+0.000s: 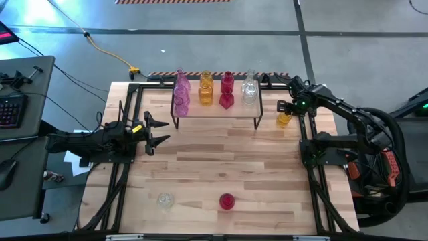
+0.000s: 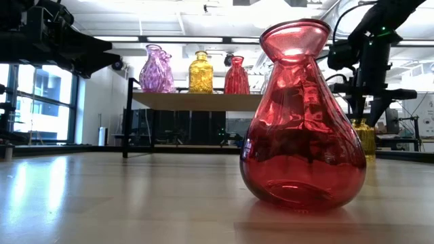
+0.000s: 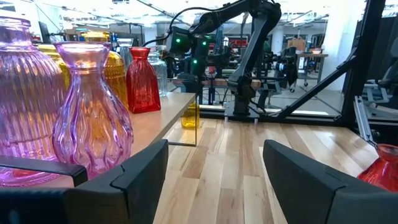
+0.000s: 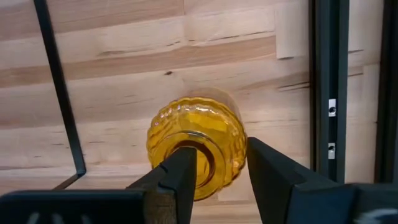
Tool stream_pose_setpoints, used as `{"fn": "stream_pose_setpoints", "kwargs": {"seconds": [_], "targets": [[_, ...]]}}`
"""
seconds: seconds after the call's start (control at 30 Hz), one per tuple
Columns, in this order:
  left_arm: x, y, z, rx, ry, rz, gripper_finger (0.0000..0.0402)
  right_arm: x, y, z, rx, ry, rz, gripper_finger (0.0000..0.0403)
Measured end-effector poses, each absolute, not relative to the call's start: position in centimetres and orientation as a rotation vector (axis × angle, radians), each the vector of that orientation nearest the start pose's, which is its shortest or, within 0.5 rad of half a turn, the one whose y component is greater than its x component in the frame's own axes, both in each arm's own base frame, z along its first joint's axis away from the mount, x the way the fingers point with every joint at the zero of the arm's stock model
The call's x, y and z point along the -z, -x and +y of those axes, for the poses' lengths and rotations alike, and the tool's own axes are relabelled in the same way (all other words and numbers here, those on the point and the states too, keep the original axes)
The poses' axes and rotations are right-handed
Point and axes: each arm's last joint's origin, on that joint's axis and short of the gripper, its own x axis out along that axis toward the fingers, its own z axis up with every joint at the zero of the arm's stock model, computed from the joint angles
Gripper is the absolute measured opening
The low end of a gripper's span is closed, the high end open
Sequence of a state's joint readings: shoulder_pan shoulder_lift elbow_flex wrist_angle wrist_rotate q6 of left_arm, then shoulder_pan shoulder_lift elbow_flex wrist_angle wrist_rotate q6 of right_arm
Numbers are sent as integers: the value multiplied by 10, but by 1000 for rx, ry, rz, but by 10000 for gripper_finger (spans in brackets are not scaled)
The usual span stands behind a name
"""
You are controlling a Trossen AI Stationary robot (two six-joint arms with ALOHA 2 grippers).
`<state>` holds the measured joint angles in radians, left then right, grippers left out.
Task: Sort vases onto shelf
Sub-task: Put the yellow vase on the shelf and align it with the other yellow vases
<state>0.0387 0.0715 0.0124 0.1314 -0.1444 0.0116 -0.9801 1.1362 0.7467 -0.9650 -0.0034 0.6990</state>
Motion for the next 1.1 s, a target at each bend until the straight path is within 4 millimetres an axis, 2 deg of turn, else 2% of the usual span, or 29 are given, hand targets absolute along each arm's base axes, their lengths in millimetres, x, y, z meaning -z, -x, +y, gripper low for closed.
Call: {"fn": "stream_pose_setpoints", "kwargs": {"seconds": [0.13, 0.47, 0.63, 0.77, 0.87, 1.1], "targets": [[-175, -101, 8, -183, -8, -71, 255, -210, -98, -148, 1260, -1218, 958, 98], [-175, -101, 8, -184, -8, -71, 255, -210, -95, -145, 1282, -1205, 1004, 10], [-175, -101, 8, -184, -8, -71, 255, -212, -94, -144, 1284, -1204, 1035, 10], [-175, -101, 8, -184, -8, -71, 255, -220, -91, -141, 1304, -1184, 1114, 10], [-175, -101, 8, -184, -8, -71, 255, -230, -91, -143, 1322, -1151, 1110, 8], [-175, -101, 8, -184, -8, -70, 255, -232, -96, -139, 1245, -1148, 1147, 8]]}}
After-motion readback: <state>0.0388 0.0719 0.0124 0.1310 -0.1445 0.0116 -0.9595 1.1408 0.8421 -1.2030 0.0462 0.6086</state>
